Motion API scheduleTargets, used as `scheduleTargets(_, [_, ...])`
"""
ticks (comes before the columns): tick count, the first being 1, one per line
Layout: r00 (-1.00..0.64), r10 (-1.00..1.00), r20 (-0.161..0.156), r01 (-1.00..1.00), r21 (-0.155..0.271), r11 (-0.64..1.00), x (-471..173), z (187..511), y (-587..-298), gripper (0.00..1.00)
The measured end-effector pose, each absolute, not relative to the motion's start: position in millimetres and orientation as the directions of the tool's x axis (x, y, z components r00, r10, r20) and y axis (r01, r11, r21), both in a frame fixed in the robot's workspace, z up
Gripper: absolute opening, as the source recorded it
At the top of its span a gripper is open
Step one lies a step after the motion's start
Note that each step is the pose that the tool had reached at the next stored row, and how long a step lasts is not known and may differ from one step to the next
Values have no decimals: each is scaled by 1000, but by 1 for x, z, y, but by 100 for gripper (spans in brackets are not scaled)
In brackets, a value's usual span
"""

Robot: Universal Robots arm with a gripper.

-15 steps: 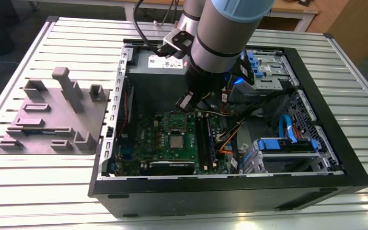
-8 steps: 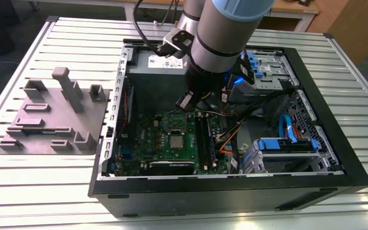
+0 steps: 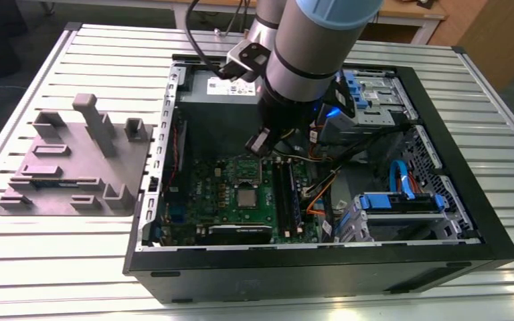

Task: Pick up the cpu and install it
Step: 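Close the cpu cover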

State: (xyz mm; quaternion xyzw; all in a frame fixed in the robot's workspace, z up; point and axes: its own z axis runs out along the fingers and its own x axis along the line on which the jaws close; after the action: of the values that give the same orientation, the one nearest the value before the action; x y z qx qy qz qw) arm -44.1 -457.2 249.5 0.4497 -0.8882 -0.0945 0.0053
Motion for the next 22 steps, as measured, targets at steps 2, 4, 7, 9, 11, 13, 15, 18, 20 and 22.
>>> scheduleTargets(2, [-593,-802,-74,-800,171,576,-45,249,-459,10])
scheduleTargets(4, [-592,-803,-72,-800,170,575,-45,249,-460,10])
scheduleTargets(7, [-592,-803,-72,-800,170,575,-45,249,-461,10])
scheduleTargets(9, [-592,-803,-72,-801,170,575,-45,249,-461,10])
scheduleTargets(11, [-592,-803,-72,-801,170,575,-45,249,-461,10])
scheduleTargets(13, [-592,-803,-72,-801,170,575,-45,249,-461,10])
scheduleTargets(15, [-592,-803,-72,-801,170,575,-45,249,-462,10])
scheduleTargets(18, [-592,-803,-72,-801,170,575,-45,249,-464,10])
scheduleTargets(20, [-592,-803,-72,-801,170,575,-45,249,-466,10])
scheduleTargets(22, [-592,-803,-72,-801,170,575,-45,249,-468,10])
